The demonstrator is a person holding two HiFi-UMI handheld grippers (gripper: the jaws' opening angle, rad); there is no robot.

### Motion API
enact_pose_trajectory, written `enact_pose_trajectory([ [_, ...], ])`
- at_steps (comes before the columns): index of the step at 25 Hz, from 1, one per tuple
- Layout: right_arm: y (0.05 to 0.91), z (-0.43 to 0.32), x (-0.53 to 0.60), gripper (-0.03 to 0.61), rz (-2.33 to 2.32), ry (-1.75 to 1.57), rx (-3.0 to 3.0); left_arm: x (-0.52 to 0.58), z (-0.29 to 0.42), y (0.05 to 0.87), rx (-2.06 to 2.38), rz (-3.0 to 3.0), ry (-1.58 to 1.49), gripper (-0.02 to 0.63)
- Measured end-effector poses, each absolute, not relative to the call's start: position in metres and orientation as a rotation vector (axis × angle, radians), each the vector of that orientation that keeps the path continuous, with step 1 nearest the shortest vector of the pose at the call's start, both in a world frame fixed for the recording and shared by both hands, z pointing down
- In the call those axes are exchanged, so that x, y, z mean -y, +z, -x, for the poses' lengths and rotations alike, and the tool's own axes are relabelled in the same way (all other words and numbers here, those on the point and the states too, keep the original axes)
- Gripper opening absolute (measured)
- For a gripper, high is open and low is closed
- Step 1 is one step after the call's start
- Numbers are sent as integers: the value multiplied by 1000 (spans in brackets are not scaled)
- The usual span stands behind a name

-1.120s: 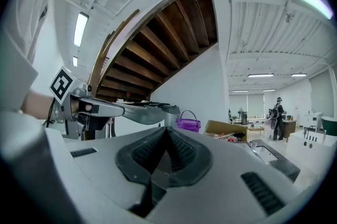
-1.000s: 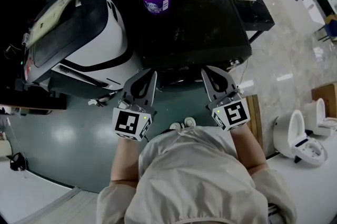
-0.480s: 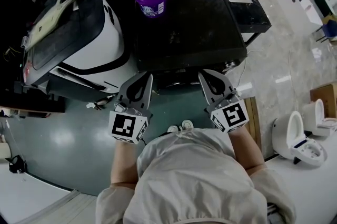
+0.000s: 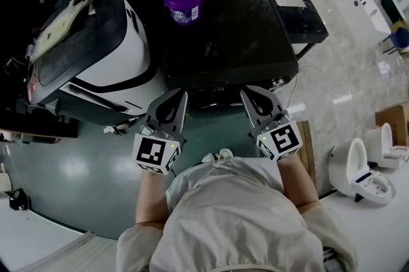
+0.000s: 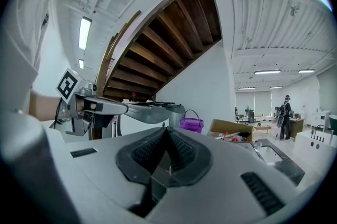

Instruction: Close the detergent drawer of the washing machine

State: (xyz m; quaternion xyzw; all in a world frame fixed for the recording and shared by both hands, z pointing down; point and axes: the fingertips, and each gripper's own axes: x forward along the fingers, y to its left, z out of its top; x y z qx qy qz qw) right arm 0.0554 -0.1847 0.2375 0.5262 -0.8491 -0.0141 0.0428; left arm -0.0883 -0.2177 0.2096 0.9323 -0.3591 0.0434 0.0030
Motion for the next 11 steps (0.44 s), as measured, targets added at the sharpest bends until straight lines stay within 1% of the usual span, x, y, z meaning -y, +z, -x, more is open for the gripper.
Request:
enact_pose_trajectory([
  [11, 243, -54, 193, 2, -1607, -98, 2555, 224, 87, 212, 1112, -2918, 128, 18],
])
